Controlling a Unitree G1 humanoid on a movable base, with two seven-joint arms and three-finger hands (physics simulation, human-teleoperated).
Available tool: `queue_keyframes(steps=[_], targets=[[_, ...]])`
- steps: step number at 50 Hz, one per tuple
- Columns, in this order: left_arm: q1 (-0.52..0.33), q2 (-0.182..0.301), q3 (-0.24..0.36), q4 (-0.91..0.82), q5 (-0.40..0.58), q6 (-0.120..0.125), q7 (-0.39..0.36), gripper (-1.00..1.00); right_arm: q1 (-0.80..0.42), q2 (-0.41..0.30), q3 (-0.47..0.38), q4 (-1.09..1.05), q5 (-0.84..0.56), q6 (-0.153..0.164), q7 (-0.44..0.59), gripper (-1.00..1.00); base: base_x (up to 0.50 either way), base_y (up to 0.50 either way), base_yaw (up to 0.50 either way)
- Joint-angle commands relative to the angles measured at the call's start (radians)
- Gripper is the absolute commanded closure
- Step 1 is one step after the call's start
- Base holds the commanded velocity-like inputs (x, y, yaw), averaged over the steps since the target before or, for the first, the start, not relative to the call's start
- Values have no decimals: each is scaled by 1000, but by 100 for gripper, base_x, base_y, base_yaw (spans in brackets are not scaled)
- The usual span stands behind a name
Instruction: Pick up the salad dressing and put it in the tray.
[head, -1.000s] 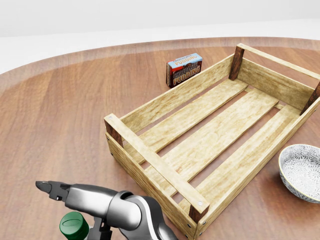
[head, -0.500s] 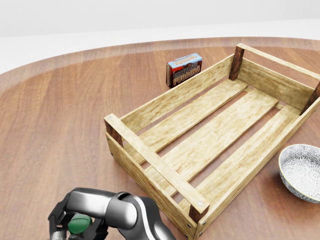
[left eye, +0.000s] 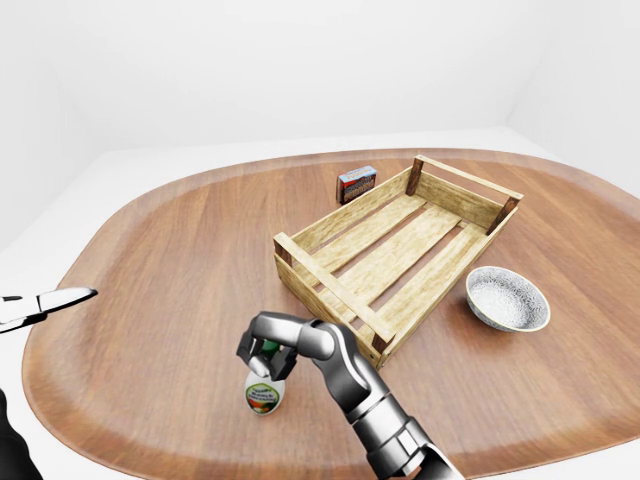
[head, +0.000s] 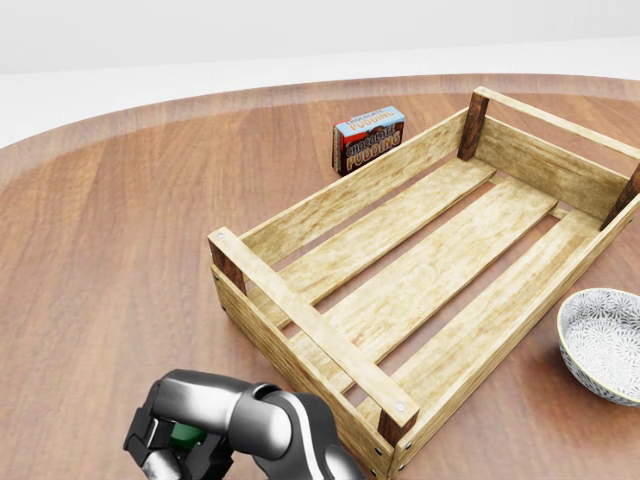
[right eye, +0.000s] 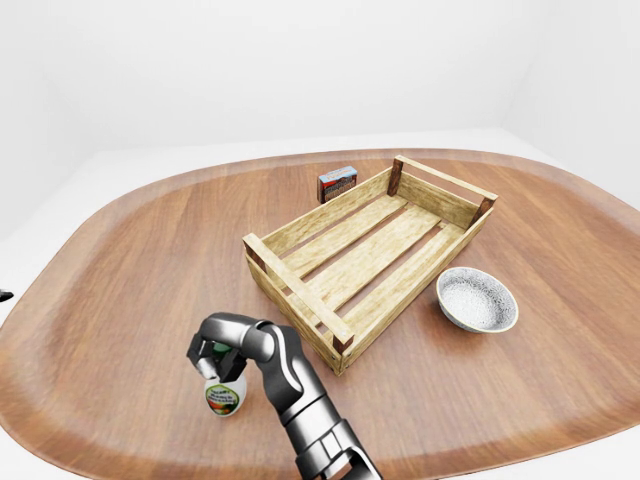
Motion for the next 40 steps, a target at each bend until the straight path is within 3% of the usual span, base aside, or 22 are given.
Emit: queue_keyframes(steps=[1,11,20,30,40], targets=[[0,-4,-4,-5,5,0,-1,-100,-1,2,-9,-17,-10,0,0,100,0,0,0],[-1,-3,-3,-6,3,0,-3,-100,8,44,47,-171,-15,0,0,100,0,0,0],[-2,-4,-8,-1,6,0,-4,-100,-32,56,42,-229,-4,0,0,100,0,0,0],[-2,-5,-15,4,10,0,-5,-100,-143,56,-14,-273,0,0,0,100,0,0,0],[-3,-10,-24,1,16,0,-7,-100,-334,39,-107,-286,36,0,0,100,0,0,0]])
